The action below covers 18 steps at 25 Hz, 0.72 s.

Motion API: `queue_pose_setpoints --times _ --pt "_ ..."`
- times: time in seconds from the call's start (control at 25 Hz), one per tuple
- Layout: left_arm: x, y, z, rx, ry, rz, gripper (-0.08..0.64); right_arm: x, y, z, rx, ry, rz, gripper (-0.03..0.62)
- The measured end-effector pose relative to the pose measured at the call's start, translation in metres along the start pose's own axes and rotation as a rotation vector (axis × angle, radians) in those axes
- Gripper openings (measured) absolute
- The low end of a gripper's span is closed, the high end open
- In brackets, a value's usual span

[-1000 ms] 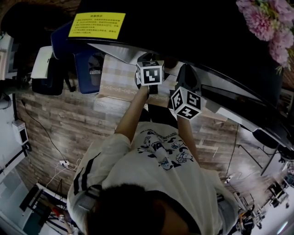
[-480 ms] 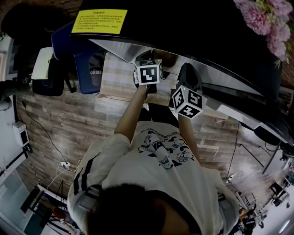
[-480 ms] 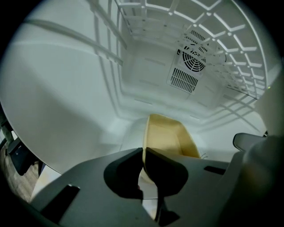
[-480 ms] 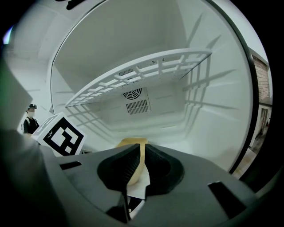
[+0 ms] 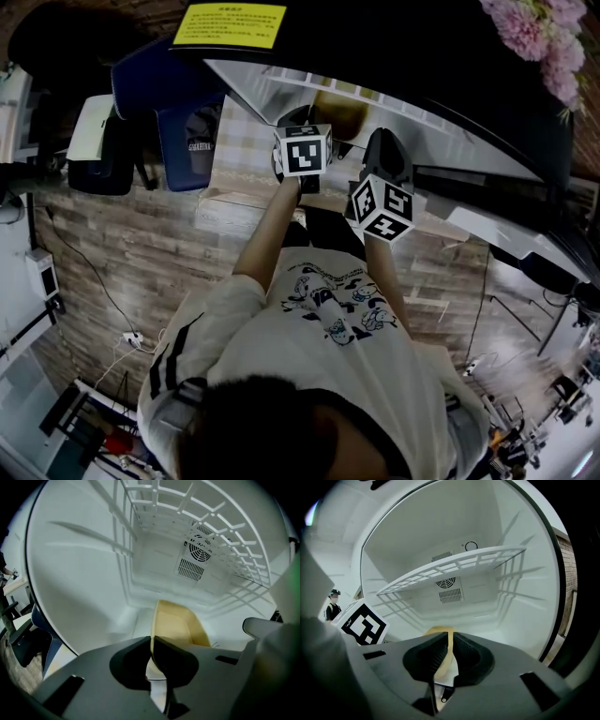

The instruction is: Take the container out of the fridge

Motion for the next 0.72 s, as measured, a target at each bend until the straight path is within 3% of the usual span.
queue_pose_setpoints --times 0.72 --pt "-0.066 0.008 -0.011 0.031 -0.009 -0.035 0.031 -0.050 0.030 0.000 -0.005 -0.044 -0.023 0.051"
Point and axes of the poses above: the fingertips, and each gripper's own axes: x forward along the fingers, y to its left, z out of its top, the point moved 8 cm from there along -x, backward along the fingers, and after that the axes turned 13 degrees about -y, right-handed, at the moved point
